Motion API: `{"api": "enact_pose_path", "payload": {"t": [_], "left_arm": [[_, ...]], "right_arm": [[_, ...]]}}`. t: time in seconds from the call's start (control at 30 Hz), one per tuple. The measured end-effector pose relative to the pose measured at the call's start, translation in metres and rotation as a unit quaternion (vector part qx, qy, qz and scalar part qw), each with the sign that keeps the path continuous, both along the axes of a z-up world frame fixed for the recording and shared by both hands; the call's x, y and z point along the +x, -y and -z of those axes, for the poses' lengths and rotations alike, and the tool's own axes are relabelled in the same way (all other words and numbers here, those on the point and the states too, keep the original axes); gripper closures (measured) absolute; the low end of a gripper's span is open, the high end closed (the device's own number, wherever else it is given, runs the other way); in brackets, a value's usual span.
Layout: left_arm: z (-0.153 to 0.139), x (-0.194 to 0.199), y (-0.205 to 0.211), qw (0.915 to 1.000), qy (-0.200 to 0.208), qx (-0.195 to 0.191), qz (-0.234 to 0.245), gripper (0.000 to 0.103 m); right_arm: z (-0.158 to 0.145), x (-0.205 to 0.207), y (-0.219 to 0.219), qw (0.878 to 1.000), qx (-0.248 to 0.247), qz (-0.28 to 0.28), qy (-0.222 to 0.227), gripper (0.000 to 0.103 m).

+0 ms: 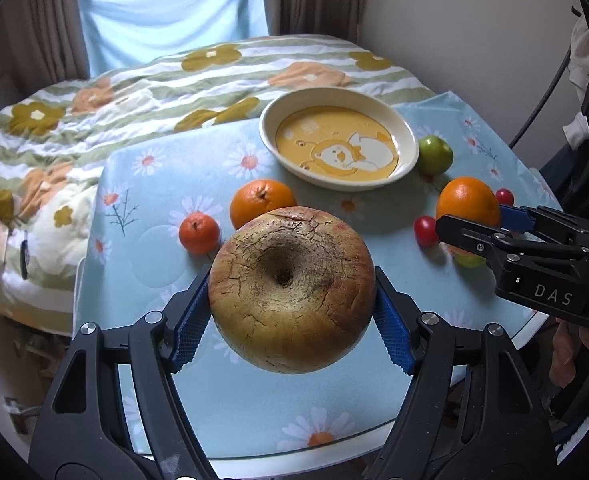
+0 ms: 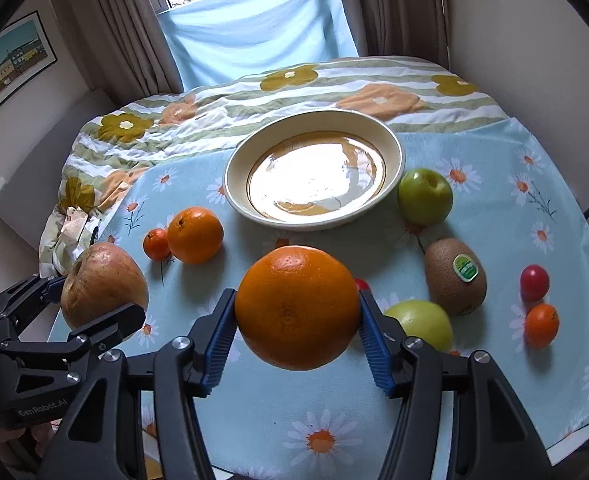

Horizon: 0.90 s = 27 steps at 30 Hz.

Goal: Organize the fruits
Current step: 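Lift the cracked apple with the left tool while the right tool grasps and lifts the large orange, then lower the apple into the white bowl with the left tool while the right tool sets the orange beside it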

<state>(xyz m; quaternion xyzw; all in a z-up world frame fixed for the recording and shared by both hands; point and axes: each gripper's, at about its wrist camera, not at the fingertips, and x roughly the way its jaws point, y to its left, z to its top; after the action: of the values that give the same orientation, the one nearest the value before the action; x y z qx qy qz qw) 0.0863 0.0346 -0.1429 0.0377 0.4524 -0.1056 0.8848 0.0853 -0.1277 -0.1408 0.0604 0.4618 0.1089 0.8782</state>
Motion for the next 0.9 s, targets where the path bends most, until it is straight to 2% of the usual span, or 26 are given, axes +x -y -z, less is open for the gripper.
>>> {"api": "enact_pose_path", "payload": {"t": [0.17, 0.3, 0.47, 0.67, 0.9], "left_arm": [[-0.027, 0.001, 0.026, 0.9993, 0.030, -0.002, -0.023, 0.024], [-0.048, 0.009, 0.043, 0.9977, 0.043, -0.026, -0.046, 0.024], [-0.066, 0.029, 0.064, 0.9961, 0.068, -0.028, -0.049, 0.024], [-0.068, 0.072, 0.076, 0.9965, 0.075, -0.022, -0.030, 0.024], [-0.043, 0.142, 0.077, 0.9984, 0.054, -0.019, 0.000, 0.024]], "right_arm": [[-0.024, 0.005, 0.022, 0.999, -0.003, -0.034, 0.017, 0.049], [-0.040, 0.014, 0.042, 0.998, -0.003, -0.064, 0.022, 0.049], [-0.059, 0.033, 0.063, 0.996, -0.002, -0.086, 0.027, 0.049], [-0.072, 0.067, 0.073, 0.996, -0.004, -0.083, 0.037, 0.049], [-0.074, 0.113, 0.071, 0.998, -0.003, -0.052, 0.038, 0.049]]}}
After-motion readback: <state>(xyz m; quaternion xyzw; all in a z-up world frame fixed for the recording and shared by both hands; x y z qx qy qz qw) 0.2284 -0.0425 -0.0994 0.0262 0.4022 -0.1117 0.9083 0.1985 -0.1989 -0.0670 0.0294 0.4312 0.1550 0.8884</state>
